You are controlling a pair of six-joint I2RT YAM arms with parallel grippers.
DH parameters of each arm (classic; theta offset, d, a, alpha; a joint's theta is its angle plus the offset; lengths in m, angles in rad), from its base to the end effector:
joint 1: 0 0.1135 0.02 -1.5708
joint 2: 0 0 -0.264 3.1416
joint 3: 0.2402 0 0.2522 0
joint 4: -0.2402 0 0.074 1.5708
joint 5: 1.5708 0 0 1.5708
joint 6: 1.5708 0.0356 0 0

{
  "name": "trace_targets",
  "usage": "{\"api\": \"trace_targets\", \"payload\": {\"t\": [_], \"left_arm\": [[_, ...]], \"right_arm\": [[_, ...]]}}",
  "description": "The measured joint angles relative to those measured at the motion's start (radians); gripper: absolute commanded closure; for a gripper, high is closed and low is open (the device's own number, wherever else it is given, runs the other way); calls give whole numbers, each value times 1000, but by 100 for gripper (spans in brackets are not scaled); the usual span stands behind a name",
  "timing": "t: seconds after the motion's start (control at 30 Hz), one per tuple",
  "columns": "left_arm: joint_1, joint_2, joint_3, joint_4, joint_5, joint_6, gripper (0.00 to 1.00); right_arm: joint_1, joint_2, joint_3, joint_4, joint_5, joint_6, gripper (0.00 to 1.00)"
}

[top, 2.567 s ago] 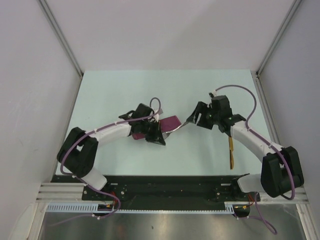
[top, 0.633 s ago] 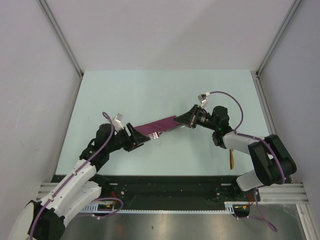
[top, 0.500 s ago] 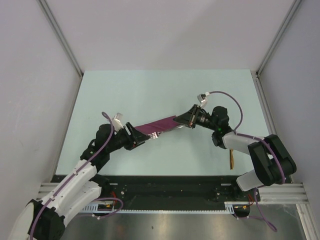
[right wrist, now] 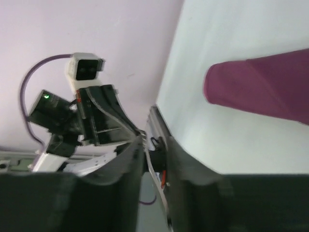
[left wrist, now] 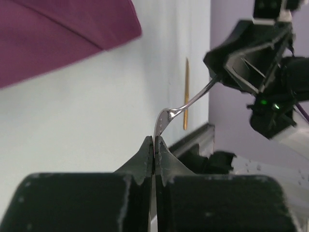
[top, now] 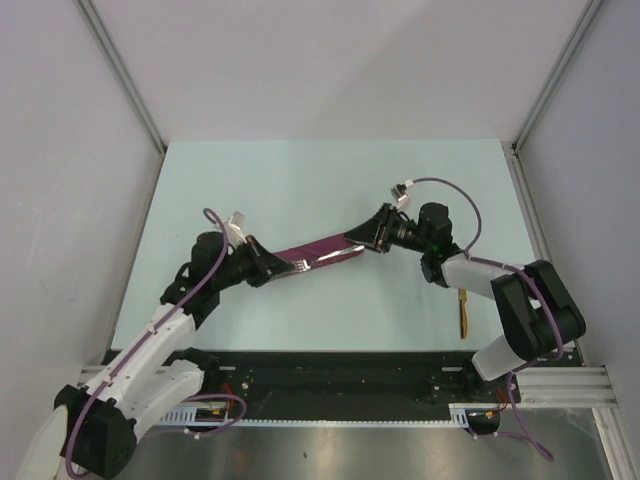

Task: Fold the napkin into a case and place the utensils inside
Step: Pass from the right arm to the left, then stuff the fork at the center of the board.

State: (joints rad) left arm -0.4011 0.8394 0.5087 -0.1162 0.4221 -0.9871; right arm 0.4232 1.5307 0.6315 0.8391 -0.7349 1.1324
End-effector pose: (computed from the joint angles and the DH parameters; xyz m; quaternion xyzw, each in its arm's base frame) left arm 0.1700 -0.0879 0.2412 -0.1321 0.8244 -0.4695 0.2871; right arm 0.2720 0.1487 0.2168 0.0050 0.7227 0.6353 0.2723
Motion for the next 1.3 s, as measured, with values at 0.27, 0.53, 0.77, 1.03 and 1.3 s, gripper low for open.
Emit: {"api": "trace_targets", "payload": {"t": [0.27, 0.53, 0.77, 1.03, 1.3], "left_arm": [[305, 167, 145, -210, 61, 200, 100], [492, 295, 160, -374, 151, 414, 100], [534, 360, 192, -423, 161, 511, 100], [536, 480, 244, -426, 157, 552, 100], [536, 553, 290, -421, 156, 555, 100]], "right_arm": [[-165, 7, 218, -503, -6, -325, 56], [-262, 41, 223, -695, -7, -461, 60], [-253, 109, 224, -725, -10, -499, 63], [-232, 146, 240, -757, -1, -531, 67], [-200, 182, 272, -760, 13, -534, 68]]}}
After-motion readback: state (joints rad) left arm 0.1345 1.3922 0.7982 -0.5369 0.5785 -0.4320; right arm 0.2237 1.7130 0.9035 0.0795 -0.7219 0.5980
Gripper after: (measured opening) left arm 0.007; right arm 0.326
